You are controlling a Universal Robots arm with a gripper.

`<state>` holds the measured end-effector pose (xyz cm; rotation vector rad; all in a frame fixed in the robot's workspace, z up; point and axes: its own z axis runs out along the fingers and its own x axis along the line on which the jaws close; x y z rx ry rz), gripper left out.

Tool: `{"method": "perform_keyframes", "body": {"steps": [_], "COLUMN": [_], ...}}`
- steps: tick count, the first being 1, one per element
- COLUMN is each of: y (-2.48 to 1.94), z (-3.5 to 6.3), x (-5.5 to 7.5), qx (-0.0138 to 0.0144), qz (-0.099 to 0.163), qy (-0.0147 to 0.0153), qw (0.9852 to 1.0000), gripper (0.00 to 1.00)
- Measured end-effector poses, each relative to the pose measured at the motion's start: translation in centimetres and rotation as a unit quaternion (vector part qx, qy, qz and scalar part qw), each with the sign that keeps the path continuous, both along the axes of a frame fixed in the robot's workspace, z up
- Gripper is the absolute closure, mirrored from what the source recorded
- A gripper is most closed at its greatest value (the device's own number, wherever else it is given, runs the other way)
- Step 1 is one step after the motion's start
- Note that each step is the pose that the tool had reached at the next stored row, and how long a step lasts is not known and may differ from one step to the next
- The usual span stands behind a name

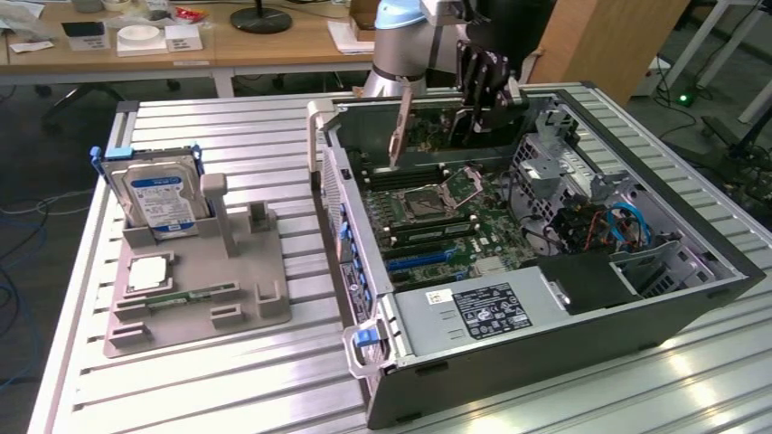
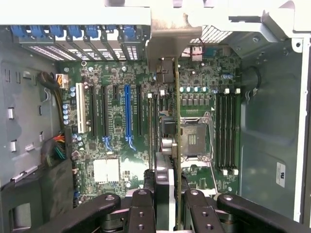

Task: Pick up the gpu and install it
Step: 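Insert the gpu into the slot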

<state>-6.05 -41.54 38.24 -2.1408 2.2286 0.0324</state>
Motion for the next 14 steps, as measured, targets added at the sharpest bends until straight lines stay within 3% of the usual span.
{"method": "perform_keyframes", "body": {"steps": [9,14], "y": [0.00,-0.30], "z": [-1.04,-1.24], "x": [0.0,0.0], "qx": [-0.0001,0.0000], "qz": [0.001,0.000], "qy": [-0.0010,-0.0011], "qw": [1.0000,1.0000], "gripper": [0.72,0.72]}}
